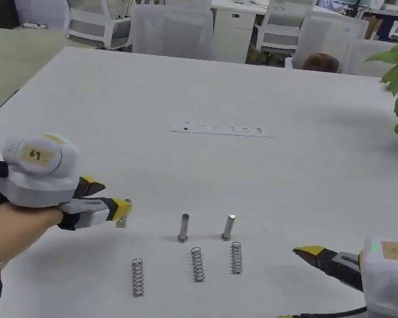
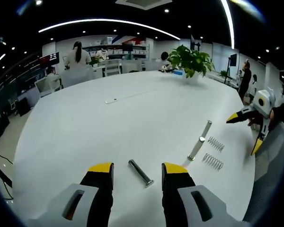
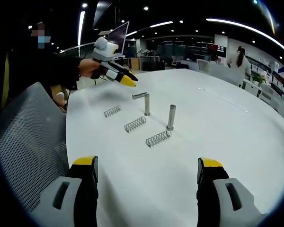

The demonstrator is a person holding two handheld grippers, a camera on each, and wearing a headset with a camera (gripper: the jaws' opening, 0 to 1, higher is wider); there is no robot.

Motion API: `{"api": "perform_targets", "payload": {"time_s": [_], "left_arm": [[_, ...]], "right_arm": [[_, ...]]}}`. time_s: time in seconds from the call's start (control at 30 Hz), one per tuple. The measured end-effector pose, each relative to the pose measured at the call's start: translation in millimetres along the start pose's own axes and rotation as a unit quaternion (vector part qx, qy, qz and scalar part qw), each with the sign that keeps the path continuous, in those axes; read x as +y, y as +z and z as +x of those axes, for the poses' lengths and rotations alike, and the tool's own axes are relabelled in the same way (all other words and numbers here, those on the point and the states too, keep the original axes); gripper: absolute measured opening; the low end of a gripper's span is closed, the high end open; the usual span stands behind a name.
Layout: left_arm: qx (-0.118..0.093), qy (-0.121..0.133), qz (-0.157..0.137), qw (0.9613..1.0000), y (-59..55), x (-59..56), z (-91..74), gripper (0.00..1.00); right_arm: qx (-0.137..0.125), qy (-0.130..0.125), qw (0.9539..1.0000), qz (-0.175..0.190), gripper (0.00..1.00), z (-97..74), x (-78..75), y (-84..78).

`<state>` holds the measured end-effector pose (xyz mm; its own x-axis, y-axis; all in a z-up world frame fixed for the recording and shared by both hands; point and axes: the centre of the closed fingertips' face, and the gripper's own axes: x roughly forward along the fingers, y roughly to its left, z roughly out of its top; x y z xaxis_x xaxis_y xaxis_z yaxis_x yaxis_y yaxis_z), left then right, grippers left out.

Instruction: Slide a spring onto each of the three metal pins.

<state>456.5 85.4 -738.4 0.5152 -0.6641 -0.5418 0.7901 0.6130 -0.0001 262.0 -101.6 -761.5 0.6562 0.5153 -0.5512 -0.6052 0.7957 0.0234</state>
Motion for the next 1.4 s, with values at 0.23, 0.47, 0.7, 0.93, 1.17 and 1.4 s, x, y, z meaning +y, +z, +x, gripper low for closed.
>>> {"api": "perform_targets", "payload": {"time_s": [0.23,0.47,0.7,0.93,1.17,1.4], "left_arm": [[0.021,0.007,0.001,0.9998,-7.4,1.7,12.3,0.35],[0.034,0.019,-0.006,0.9992,-8.9,5.7,19.9,0.29],[0.055,0.022,-0.011,0.9982,-11.8,5.9,27.5,0.22],[0.075,0.021,-0.012,0.9969,-14.4,3.1,32.9,0.17],[0.092,0.024,-0.014,0.9954,-19.4,2.3,37.2,0.15],[0.104,0.023,-0.013,0.9942,-22.5,1.2,42.6,0.13]], "right_arm": [[0.002,-0.001,1.0,-0.002,0.86,0.2,0.0,-0.8],[0.002,-0.002,1.0,-0.001,0.86,0.3,-0.7,-0.6],[0.004,-0.004,1.0,-0.001,0.86,0.2,-1.3,-1.4],[0.003,-0.006,1.0,0.0,0.85,-0.6,-2.0,-0.9],[0.003,-0.008,1.0,0.0,0.85,-1.0,-2.6,-1.2],[0.004,-0.007,1.0,0.0,0.85,-0.7,-2.5,-1.6]]}}
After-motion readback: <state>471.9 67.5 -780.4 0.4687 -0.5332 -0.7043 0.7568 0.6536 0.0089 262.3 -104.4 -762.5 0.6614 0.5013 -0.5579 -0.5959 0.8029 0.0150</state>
